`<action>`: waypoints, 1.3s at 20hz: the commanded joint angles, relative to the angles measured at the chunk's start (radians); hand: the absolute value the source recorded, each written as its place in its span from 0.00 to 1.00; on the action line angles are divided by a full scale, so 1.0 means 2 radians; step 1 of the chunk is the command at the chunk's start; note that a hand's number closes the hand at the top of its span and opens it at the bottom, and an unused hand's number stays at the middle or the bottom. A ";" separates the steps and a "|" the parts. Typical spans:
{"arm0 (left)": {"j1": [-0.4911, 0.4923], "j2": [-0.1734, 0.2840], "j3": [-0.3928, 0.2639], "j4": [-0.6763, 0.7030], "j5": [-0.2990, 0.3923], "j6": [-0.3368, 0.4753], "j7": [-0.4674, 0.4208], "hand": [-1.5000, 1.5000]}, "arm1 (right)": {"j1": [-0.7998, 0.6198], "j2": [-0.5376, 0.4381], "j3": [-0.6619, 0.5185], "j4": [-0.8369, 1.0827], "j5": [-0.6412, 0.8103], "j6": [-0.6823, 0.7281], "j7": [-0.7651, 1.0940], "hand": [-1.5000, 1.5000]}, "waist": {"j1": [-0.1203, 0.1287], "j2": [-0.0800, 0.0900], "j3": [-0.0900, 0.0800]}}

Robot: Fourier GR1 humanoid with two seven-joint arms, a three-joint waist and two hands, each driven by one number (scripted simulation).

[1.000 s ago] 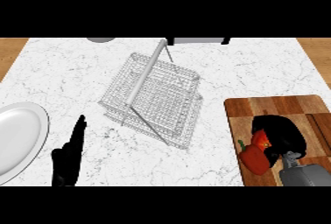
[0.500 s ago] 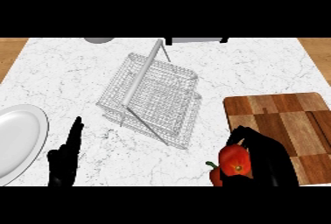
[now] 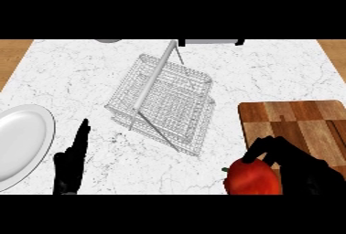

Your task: Pick the tomato from the cutting board and place it in the tiered basket

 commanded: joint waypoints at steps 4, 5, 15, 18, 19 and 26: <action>-0.008 0.009 0.003 0.006 0.004 -0.013 0.025 0.50 | -0.137 0.004 0.003 -0.073 0.002 0.098 0.148 1.00 | 0.009 0.004 -0.002; -0.014 -0.009 -0.006 0.012 -0.006 0.004 0.024 0.50 | -0.170 0.004 -0.007 -0.046 -0.002 0.088 0.158 1.00 | 0.011 0.005 -0.002; -0.001 -0.025 -0.015 0.033 -0.010 0.002 -0.007 0.50 | -0.313 0.004 -0.103 0.111 -0.072 0.050 0.192 1.00 | 0.020 0.007 -0.002; -0.049 -0.015 0.000 0.050 -0.006 -0.005 0.009 0.50 | -0.366 0.004 -0.141 0.189 -0.088 0.026 0.163 1.00 | 0.019 0.011 -0.002; -0.002 -0.014 -0.014 0.023 -0.013 -0.006 0.005 0.50 | -0.380 0.004 -0.139 0.181 -0.108 0.042 0.179 1.00 | 0.022 0.007 -0.001; 0.002 -0.014 -0.008 0.024 -0.008 -0.012 -0.004 0.50 | -0.385 0.004 -0.140 0.313 -0.117 -0.019 0.111 1.00 | 0.023 0.010 -0.001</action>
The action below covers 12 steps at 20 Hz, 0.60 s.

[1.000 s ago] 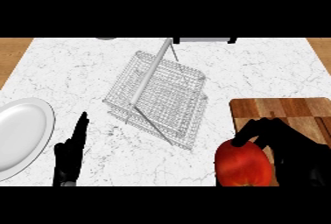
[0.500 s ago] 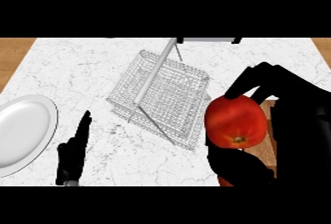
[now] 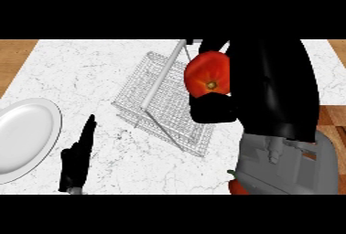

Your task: Pick the tomato from the cutting board and place it in the tiered basket

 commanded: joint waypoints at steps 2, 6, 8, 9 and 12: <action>0.008 -0.001 0.001 0.009 0.006 -0.008 0.018 0.50 | -0.010 0.003 0.023 0.070 -0.008 -0.041 0.065 1.00 | 0.000 0.002 -0.002; 0.010 -0.018 -0.016 0.017 -0.012 0.003 0.004 0.50 | -0.039 0.003 0.007 0.155 0.002 -0.074 0.047 1.00 | 0.002 0.003 -0.002; -0.003 -0.007 0.009 0.048 0.005 -0.010 -0.007 0.50 | 0.002 0.003 0.033 0.151 0.010 -0.110 0.039 1.00 | -0.002 0.003 -0.002; -0.019 -0.010 -0.001 0.024 -0.006 0.000 0.029 0.50 | -0.019 0.003 0.034 0.160 -0.004 -0.118 0.053 1.00 | -0.001 0.003 -0.002; 0.007 -0.003 0.000 0.000 0.004 -0.012 0.019 0.50 | 0.005 0.003 0.013 0.192 -0.006 -0.169 0.012 1.00 | 0.002 0.003 -0.001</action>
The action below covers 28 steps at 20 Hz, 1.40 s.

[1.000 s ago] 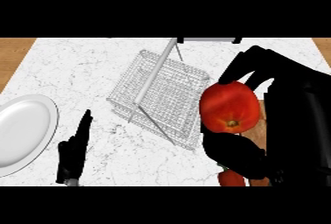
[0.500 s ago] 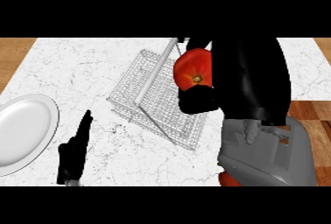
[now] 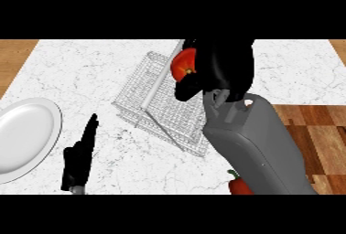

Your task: Pick the tomato from the cutting board and place it in the tiered basket

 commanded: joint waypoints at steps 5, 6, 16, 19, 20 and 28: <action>0.000 0.008 0.006 0.005 0.005 -0.011 0.016 0.50 | 0.035 0.003 -0.026 0.031 -0.095 -0.175 0.031 0.00 | 0.006 0.004 -0.002; -0.006 -0.005 0.002 0.033 0.001 -0.006 -0.005 0.50 | 0.023 0.003 -0.020 0.048 -0.112 -0.202 0.026 0.00 | 0.008 0.006 -0.003; 0.002 0.006 0.017 0.043 0.012 -0.021 -0.010 0.50 | 0.034 0.003 -0.032 -0.001 -0.144 -0.354 -0.036 0.00 | -0.005 0.001 -0.003; 0.017 0.003 0.011 0.023 0.001 -0.007 -0.003 0.50 | 0.038 -0.002 -0.070 0.001 -0.069 -0.379 -0.037 0.00 | -0.010 0.000 -0.003; 0.007 0.000 0.019 0.031 0.008 -0.007 -0.005 0.50 | 0.047 -0.003 -0.071 -0.033 -0.052 -0.380 -0.017 0.00 | -0.017 -0.002 -0.003; 0.035 -0.014 0.011 0.009 -0.004 0.015 -0.003 0.50 | 0.190 -0.063 -0.153 -0.258 -0.053 -0.285 0.048 0.00 | -0.036 -0.007 -0.002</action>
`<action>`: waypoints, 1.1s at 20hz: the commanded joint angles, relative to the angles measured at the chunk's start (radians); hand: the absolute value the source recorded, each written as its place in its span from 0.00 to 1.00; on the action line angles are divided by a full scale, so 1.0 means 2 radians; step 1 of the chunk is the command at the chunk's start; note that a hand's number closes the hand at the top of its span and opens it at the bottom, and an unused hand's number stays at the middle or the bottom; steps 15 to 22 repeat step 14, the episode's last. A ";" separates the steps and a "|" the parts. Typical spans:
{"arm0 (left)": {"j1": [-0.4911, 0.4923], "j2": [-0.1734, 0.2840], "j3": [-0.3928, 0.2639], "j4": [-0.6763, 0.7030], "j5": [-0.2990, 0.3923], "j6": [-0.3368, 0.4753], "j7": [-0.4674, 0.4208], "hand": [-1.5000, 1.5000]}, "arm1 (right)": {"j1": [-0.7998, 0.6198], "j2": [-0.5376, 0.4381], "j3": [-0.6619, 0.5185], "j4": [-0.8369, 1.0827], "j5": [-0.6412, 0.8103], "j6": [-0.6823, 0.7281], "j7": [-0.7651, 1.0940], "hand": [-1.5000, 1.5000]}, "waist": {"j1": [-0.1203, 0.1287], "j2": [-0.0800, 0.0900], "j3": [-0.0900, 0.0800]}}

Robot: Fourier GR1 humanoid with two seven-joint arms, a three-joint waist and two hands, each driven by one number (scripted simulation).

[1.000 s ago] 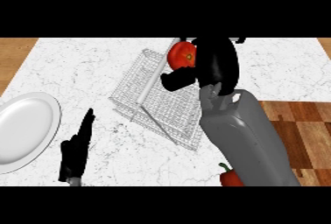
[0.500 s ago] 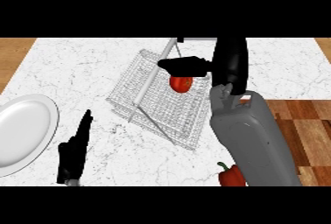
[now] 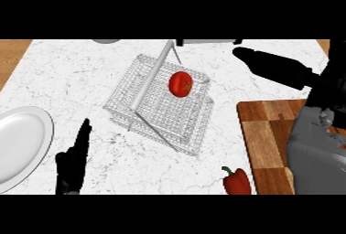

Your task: Pick the tomato from the cutting board and place it in the tiered basket

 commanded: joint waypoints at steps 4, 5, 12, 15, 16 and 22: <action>0.014 -0.007 -0.002 0.013 -0.007 0.009 0.005 0.50 | 0.128 -0.064 -0.093 -0.217 -0.078 0.093 0.069 0.00 | -0.013 0.001 -0.003; 0.015 0.002 0.006 0.008 0.001 0.000 0.007 0.50 | 0.144 -0.072 -0.113 -0.244 -0.109 0.105 0.072 0.00 | -0.011 0.001 -0.003; 0.015 0.002 0.019 0.012 0.010 0.001 0.002 0.50 | 0.255 -0.119 -0.240 -0.319 -0.302 0.156 0.044 0.00 | -0.025 -0.002 -0.002; 0.015 -0.007 0.007 0.001 0.001 0.010 0.021 0.50 | 0.277 -0.114 -0.269 -0.309 -0.352 0.153 0.004 0.00 | -0.025 -0.002 -0.001; 0.015 -0.007 0.007 0.001 0.001 0.010 0.021 0.50 | 0.277 -0.114 -0.269 -0.309 -0.352 0.153 0.004 0.00 | -0.025 -0.002 -0.001; 0.015 -0.007 0.007 0.001 0.001 0.010 0.021 0.50 | 0.277 -0.114 -0.269 -0.309 -0.352 0.153 0.004 0.00 | -0.025 -0.002 -0.001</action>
